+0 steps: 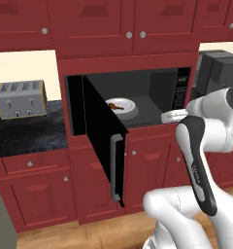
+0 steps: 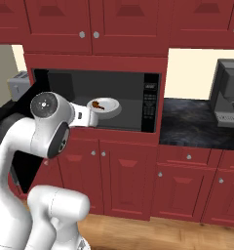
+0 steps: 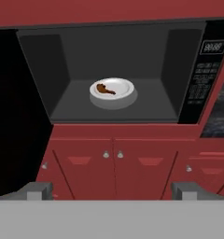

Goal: Transport the chicken drumstick from the fridge to the microwave and turn on the microwave.

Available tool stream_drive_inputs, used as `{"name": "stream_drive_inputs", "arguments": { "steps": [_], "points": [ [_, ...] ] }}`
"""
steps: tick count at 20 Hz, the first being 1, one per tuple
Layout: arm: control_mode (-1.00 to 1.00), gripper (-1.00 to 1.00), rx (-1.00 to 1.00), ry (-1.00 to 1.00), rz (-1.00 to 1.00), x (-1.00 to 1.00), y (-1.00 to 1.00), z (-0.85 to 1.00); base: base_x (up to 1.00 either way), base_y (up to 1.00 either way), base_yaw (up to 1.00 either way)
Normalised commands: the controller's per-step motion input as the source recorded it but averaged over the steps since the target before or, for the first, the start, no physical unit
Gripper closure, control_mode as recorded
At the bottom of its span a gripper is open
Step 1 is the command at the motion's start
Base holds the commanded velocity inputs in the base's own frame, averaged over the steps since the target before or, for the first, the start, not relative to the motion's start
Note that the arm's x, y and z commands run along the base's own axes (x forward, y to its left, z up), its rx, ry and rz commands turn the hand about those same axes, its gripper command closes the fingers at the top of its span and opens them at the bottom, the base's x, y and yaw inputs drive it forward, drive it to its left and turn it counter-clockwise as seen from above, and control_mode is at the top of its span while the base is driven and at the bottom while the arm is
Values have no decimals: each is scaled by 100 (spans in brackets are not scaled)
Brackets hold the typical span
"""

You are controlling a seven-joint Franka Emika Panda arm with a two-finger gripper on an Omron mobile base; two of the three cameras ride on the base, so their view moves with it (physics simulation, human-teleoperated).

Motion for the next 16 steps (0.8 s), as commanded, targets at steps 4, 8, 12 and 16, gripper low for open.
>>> {"name": "stream_drive_inputs", "arguments": {
  "steps": [4, 8, 12, 16],
  "points": [
    [-100, -100, 0, 3, 0, -51, 0, 13, 0, 0, 0],
    [-100, -100, 0, 7, 0, -41, 0, 31, 0, 0, 0],
    [-100, -100, 0, 10, 0, -30, 0, 37, 0, 0, 0],
    [-100, -100, 0, 6, 0, -31, 0, 23, 0, 0, 0]
  ]
}}
